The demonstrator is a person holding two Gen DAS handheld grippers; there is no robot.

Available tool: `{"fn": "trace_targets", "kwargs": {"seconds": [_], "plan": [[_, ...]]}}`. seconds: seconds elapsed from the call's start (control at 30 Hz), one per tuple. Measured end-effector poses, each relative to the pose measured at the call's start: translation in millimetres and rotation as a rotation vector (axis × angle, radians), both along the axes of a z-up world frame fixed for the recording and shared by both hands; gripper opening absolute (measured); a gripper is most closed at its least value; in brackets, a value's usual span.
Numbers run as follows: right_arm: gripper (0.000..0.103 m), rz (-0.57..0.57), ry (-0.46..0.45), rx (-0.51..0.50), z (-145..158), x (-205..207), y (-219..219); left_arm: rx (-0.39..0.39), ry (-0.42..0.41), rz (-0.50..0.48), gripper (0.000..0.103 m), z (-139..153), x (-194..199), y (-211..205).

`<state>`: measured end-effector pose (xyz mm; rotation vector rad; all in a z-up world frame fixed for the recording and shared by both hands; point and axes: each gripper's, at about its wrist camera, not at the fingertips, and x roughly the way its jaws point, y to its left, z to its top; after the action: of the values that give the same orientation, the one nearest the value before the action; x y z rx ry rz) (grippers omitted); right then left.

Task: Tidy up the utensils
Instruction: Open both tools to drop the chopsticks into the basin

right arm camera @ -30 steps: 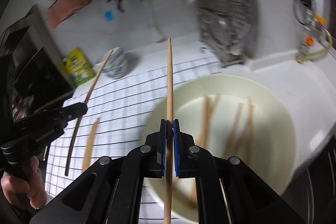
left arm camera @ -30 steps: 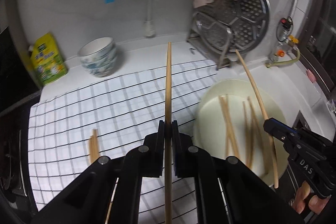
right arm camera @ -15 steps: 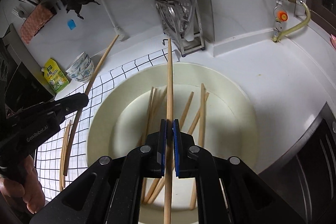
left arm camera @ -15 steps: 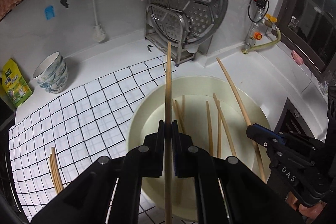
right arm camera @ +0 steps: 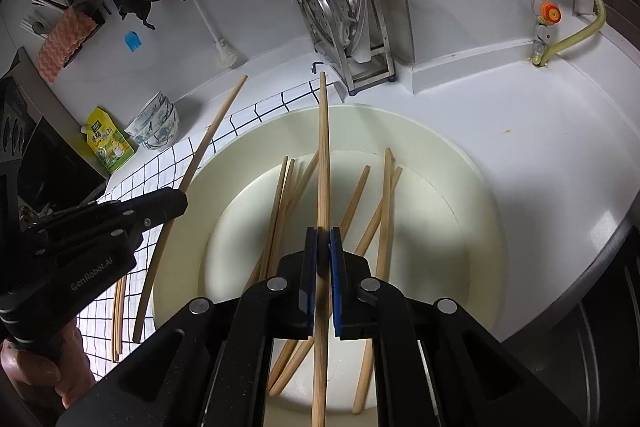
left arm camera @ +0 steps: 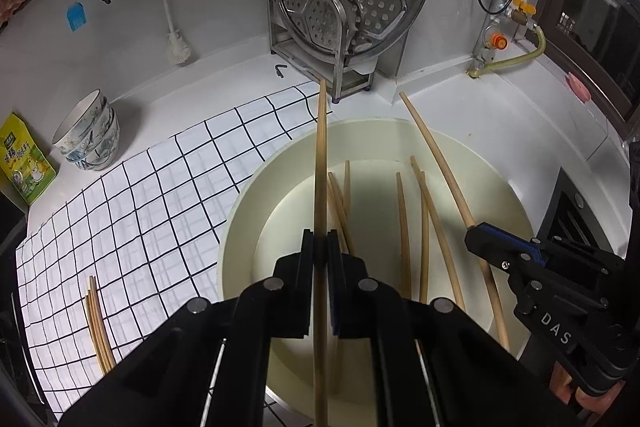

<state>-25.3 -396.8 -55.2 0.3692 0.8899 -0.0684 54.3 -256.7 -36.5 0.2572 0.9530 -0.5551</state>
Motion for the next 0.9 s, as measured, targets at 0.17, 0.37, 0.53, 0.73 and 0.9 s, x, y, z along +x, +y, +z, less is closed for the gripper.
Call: {"fn": "trace_targets", "kwargs": {"seconds": [0.17, 0.37, 0.53, 0.73, 0.9], "plan": [[0.006, 0.002, 0.015, 0.008, -6.7, 2.2, -0.6, 0.018, 0.011, -0.006, 0.007, -7.8, 0.2, -3.3], [0.006, -0.01, 0.048, 0.01, -16.5, 5.0, -4.1, 0.035, 0.028, -0.026, 0.007, -16.1, -0.1, -11.1], [0.006, -0.009, 0.07, 0.02, -25.5, 5.1, -5.4, 0.047, 0.039, -0.039, 0.008, -22.1, -2.3, -17.3], [0.006, -0.011, 0.101, 0.03, -34.1, 7.0, -8.1, 0.064, 0.059, -0.041, 0.008, -30.9, -2.8, -20.2], [0.006, -0.014, 0.109, 0.034, -37.6, 6.3, -9.8, 0.068, 0.059, -0.039, 0.008, -31.8, -3.5, -20.0]]}}
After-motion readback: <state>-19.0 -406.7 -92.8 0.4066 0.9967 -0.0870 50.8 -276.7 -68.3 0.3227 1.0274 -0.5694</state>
